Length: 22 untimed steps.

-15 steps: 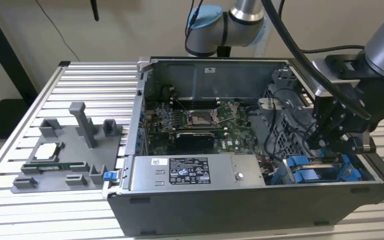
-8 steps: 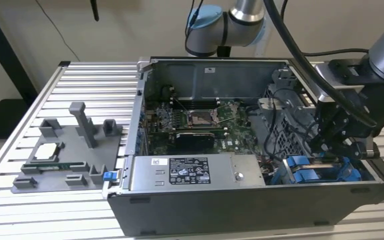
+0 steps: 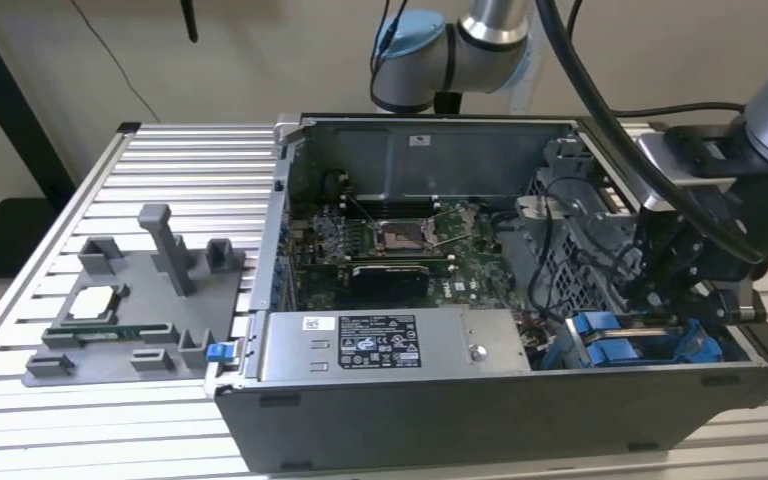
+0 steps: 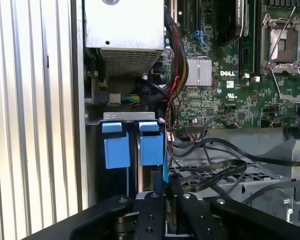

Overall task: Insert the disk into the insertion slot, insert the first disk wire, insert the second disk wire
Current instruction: 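Insert the first disk wire, then insert the second disk wire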

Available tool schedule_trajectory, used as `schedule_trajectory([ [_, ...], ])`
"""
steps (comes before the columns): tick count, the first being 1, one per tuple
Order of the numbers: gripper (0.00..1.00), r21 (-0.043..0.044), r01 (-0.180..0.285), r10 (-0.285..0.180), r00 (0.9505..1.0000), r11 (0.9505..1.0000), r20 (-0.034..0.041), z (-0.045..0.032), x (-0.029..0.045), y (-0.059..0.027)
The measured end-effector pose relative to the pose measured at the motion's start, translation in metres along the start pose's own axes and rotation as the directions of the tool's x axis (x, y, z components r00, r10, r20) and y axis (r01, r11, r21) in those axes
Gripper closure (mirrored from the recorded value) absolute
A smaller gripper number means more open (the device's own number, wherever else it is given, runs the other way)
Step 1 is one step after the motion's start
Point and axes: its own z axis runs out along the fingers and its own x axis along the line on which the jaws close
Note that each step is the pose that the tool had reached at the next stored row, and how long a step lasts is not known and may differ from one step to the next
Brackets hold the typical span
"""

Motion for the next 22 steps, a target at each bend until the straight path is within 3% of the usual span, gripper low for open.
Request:
schedule_trajectory([
  [8, 1.00, 0.0000, 0.000, 0.000, 1.0000, 1.0000, 0.0004, 0.0028, 0.0024, -0.0060],
  [22, 1.00, 0.0005, 0.000, 0.000, 1.0000, 1.0000, 0.0071, 0.0100, 0.0037, -0.0064],
])
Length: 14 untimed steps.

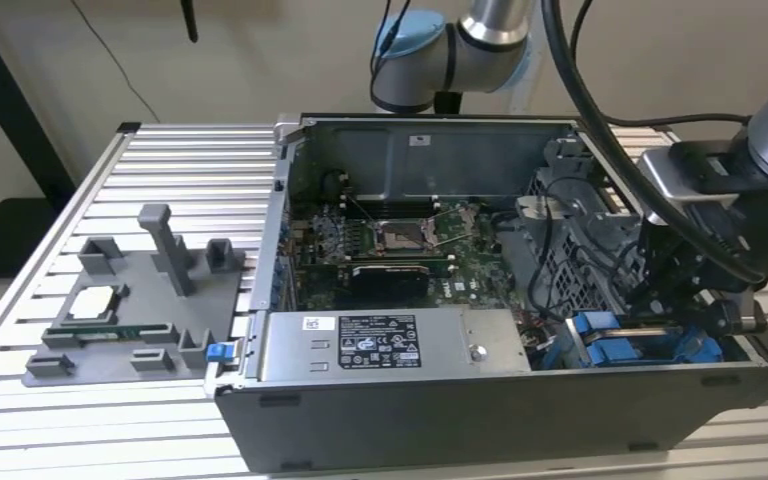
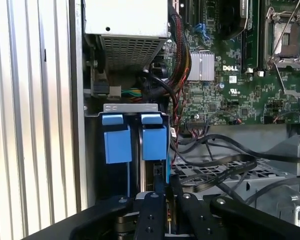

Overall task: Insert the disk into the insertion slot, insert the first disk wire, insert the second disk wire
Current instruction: 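Insert the second disk wire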

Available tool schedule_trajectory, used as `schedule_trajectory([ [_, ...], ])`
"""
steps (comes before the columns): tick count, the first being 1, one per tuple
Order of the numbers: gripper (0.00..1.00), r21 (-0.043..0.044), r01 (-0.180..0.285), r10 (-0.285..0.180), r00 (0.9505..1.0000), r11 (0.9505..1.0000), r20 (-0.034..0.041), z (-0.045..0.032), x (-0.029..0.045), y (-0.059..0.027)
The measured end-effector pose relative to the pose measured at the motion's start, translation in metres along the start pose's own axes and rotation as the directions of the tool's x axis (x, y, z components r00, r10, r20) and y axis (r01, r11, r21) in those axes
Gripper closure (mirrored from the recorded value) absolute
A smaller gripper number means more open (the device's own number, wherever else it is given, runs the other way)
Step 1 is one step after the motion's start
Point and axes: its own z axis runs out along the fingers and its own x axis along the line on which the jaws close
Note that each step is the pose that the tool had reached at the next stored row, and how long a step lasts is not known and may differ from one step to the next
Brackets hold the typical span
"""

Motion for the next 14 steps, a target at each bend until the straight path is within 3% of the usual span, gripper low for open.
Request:
schedule_trajectory([
  [2, 1.00, 0.0000, 0.000, 0.000, 1.0000, 1.0000, -0.0007, 0.0009, 0.0001, 0.0000],
  [3, 0.00, 0.0002, 0.000, 0.000, 1.0000, 1.0000, -0.0002, 0.0008, 0.0001, 0.0000],
  [11, 0.00, 0.0000, 0.000, 0.000, 1.0000, 1.0000, 0.0001, -0.0320, -0.0057, 0.0003],
  [14, 0.00, 0.0000, 0.000, 0.000, 1.0000, 1.0000, 0.0000, -0.0400, -0.0072, 0.0004],
])
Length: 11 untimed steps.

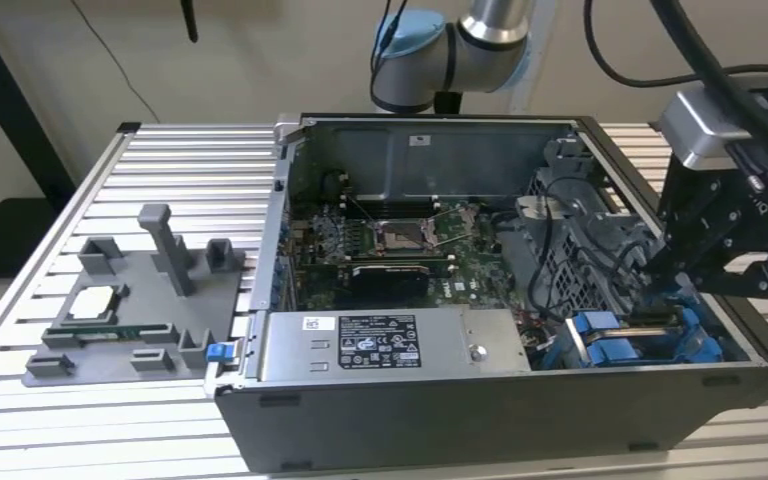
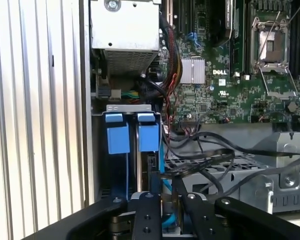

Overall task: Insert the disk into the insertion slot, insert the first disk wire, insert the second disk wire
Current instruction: 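Insert the second disk wire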

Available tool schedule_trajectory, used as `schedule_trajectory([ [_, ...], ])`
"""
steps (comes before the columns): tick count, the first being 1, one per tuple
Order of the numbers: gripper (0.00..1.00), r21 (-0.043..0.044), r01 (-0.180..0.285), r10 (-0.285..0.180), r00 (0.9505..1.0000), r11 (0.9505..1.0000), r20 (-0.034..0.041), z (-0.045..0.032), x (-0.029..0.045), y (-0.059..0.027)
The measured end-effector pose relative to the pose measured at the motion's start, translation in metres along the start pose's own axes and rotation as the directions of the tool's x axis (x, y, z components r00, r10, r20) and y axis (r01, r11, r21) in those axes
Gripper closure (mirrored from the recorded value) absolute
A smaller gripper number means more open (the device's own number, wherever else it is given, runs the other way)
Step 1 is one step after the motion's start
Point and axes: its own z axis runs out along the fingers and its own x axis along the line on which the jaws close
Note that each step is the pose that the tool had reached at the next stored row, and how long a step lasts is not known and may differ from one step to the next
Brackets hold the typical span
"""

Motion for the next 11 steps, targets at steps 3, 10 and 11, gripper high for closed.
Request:
schedule_trajectory([
  [3, 0.00, 0.0000, 0.000, 0.000, 1.0000, 1.0000, 0.0001, -0.0060, -0.0011, 0.0001],
  [10, 0.00, 0.0000, 0.000, 0.000, 1.0000, 1.0000, 0.0002, -0.0113, -0.0020, 0.0001],
  [11, 0.00, 0.0000, 0.000, 0.000, 1.0000, 1.0000, 0.0002, -0.0113, -0.0020, 0.0001],
])
